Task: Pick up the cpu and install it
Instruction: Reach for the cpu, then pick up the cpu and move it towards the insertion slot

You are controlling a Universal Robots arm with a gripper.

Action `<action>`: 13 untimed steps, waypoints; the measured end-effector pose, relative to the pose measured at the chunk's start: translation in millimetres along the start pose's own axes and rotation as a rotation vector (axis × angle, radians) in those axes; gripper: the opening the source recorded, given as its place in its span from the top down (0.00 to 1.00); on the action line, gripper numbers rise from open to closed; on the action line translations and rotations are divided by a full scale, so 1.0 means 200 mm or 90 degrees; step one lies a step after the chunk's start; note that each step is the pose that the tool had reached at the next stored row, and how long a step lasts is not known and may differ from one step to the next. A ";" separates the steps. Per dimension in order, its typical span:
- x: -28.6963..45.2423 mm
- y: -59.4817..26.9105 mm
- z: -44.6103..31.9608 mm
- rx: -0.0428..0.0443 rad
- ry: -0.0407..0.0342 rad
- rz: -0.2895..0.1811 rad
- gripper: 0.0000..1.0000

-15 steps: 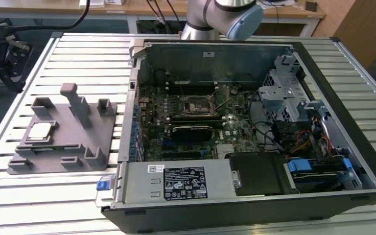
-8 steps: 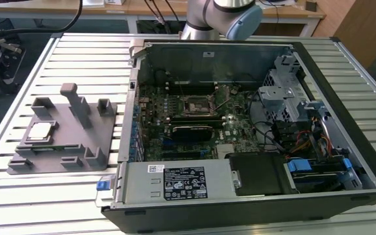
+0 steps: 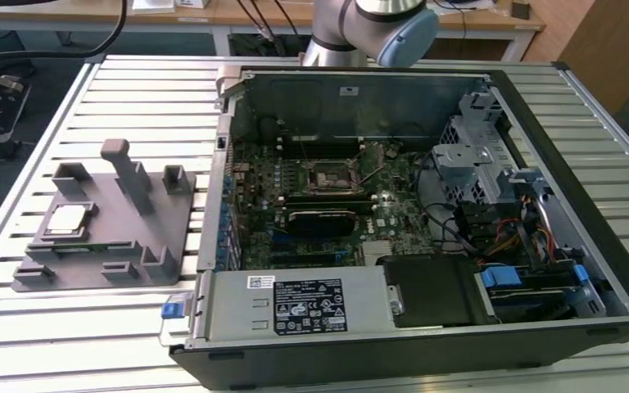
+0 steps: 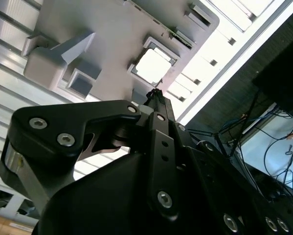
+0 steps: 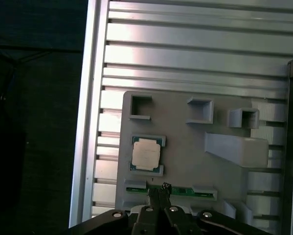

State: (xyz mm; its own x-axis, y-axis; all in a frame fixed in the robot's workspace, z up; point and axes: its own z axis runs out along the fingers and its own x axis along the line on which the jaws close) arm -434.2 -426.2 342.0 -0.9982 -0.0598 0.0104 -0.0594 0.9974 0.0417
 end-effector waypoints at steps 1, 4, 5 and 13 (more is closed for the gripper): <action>0.006 0.000 0.002 -0.0001 -0.0001 0.000 0.89; 0.025 0.001 0.008 0.0000 0.0000 0.000 0.89; 0.030 0.001 0.010 0.0000 0.0000 0.000 0.89; 0.069 0.003 0.032 0.0000 0.0000 0.000 0.89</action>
State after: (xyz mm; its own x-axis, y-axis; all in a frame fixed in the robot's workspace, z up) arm -448.1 -426.1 335.8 -0.9982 -0.0598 0.0104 -0.0594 0.9974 0.0418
